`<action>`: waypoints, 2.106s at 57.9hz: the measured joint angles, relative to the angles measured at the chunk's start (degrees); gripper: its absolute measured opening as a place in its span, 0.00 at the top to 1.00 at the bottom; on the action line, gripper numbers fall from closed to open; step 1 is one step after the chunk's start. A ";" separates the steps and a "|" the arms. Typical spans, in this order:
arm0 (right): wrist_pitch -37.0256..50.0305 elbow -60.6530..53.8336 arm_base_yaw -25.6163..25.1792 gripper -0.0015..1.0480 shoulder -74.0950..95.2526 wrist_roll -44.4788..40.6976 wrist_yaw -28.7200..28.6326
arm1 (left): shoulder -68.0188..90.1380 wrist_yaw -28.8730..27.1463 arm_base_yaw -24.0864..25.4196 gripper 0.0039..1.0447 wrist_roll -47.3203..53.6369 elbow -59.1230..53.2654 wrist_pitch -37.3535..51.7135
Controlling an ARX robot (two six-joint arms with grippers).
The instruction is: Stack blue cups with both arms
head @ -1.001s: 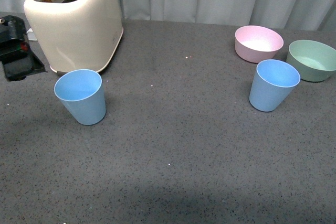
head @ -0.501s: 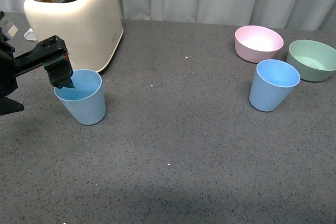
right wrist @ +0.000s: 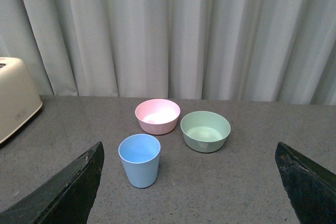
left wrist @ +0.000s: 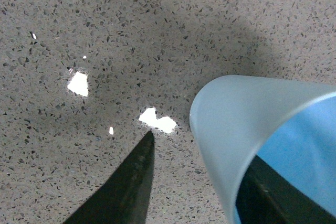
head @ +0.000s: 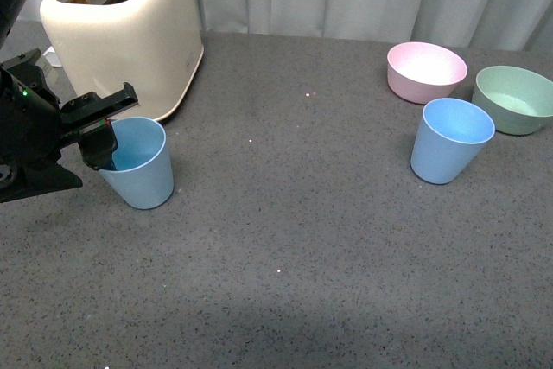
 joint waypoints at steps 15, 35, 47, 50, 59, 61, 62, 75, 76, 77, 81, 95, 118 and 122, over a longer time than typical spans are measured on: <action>0.00 0.00 0.00 0.09 0.00 0.02 0.00 | -0.55 1.16 -1.27 0.97 -0.76 -0.04 -1.11; 0.00 0.00 0.00 0.09 0.00 0.00 0.00 | -0.94 1.14 -10.91 0.97 -4.00 5.05 -3.69; 0.00 0.00 0.00 0.09 0.00 0.02 0.00 | 5.51 0.33 -17.03 0.97 -5.33 14.36 -6.84; 0.00 0.00 0.00 0.09 0.00 0.02 0.00 | 6.99 -0.09 -17.86 0.97 -5.64 16.22 -7.89; 0.00 0.00 0.00 0.09 0.00 0.02 0.00 | 10.93 -0.96 -19.69 0.97 -6.16 21.49 -11.37; 0.00 0.00 0.00 0.09 0.00 0.02 0.00 | 11.52 -1.11 -19.93 0.97 -6.36 22.32 -11.96; 0.00 0.00 0.00 0.09 0.00 0.00 0.00 | 11.69 -1.11 -20.00 0.97 -6.40 22.60 -12.09; 0.00 0.00 0.00 0.09 0.00 0.02 0.00 | 13.66 -1.88 -20.79 0.97 -6.38 25.62 -14.84; 0.00 0.00 0.00 0.09 0.00 0.02 0.00 | 13.75 -1.79 -20.81 0.97 -6.38 25.83 -15.06; 0.00 0.00 0.00 0.09 0.00 0.02 0.00 | 13.84 -1.75 -20.81 0.97 -6.38 25.92 -15.17; 0.00 0.00 0.00 0.09 0.00 0.02 0.00 | 14.25 -1.73 -20.83 0.95 -6.40 26.58 -15.96; 0.00 0.00 0.00 0.09 0.00 0.02 0.00 | 14.19 -0.31 -20.94 0.61 -7.23 26.93 -15.93; 0.00 0.00 0.00 0.09 0.00 0.02 0.04 | 3.85 -22.47 -19.34 0.53 18.60 -3.45 38.23; 0.00 0.00 0.00 0.09 0.00 0.02 0.07 | 1.14 -21.79 -17.05 0.63 24.11 -12.92 55.80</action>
